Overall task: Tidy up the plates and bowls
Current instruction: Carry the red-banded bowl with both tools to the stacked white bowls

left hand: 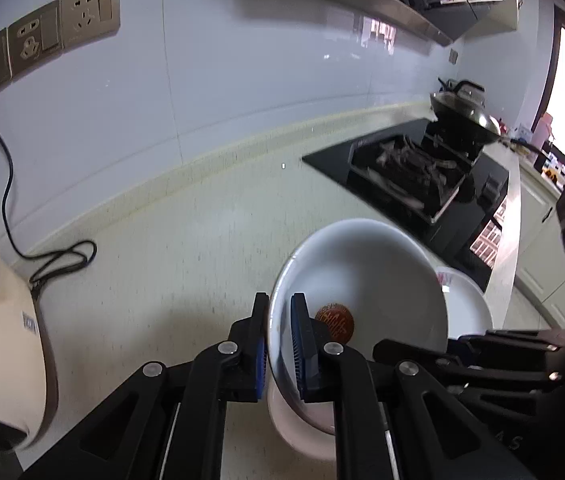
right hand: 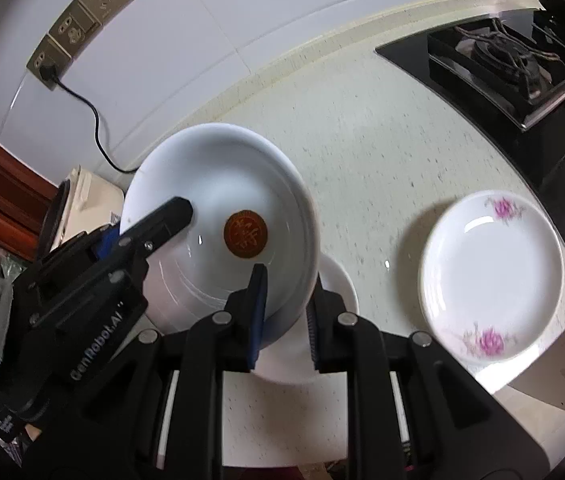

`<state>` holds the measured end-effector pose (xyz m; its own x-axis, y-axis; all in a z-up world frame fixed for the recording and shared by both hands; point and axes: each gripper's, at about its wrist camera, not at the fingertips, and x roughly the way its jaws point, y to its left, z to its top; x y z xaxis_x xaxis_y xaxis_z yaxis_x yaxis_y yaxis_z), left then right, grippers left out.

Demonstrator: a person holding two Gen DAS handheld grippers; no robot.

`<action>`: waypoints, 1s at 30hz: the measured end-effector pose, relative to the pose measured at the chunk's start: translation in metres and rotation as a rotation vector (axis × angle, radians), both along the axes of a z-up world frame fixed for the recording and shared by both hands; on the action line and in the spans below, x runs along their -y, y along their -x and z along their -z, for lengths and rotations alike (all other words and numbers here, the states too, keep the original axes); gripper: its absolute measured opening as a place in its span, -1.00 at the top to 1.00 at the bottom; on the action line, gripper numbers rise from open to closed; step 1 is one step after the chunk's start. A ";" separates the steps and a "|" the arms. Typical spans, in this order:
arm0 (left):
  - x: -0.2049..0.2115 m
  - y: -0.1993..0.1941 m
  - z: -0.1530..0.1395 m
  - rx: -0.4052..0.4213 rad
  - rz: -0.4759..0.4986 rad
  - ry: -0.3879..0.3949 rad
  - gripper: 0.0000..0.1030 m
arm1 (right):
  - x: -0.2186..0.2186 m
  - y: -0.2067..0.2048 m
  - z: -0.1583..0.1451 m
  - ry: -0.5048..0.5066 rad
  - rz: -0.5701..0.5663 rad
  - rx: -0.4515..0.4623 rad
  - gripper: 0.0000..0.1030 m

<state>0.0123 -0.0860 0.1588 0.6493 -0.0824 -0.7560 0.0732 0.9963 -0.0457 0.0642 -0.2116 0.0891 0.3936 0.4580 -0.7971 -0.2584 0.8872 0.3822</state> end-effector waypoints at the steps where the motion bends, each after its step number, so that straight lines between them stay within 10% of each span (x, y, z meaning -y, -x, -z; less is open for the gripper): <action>1: 0.001 0.004 0.003 -0.008 0.002 0.000 0.79 | 0.000 0.003 0.002 0.005 0.000 -0.005 0.58; 30: -0.002 0.033 0.068 -0.132 0.019 0.062 0.76 | 0.003 0.036 0.042 0.119 -0.041 -0.007 0.52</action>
